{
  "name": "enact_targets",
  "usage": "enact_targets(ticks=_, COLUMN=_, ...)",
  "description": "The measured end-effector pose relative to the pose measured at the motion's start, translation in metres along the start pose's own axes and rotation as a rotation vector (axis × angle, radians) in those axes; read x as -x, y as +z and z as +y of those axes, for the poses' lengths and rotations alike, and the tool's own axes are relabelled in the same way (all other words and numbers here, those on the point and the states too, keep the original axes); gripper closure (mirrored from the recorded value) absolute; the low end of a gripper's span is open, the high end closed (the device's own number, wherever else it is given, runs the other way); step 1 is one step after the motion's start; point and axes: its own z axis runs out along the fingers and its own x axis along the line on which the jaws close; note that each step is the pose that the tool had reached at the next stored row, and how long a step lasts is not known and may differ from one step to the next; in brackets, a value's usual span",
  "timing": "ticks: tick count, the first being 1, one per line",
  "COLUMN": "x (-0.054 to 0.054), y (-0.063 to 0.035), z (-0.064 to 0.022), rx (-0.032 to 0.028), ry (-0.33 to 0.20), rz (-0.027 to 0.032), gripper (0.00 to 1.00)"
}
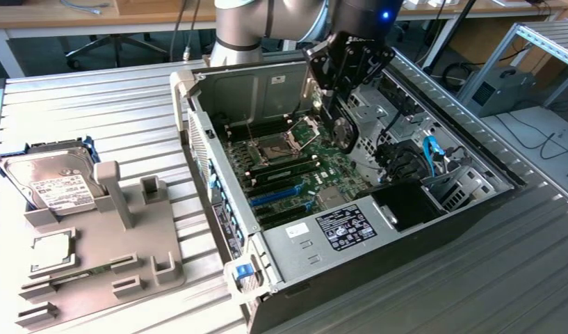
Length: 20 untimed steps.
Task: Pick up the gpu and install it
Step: 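Pick up the gpu and move the gpu toward the slot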
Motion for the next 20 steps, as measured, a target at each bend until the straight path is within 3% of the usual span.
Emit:
enact_targets(ticks=11, x=0.013, y=0.0101, z=0.0019, rx=-0.0002, ry=0.000, rz=0.0000, gripper=0.74)
enact_targets(ticks=20, x=0.014, y=0.0113, z=0.0027, rx=-0.0003, ry=0.000, rz=0.0000, gripper=0.74)
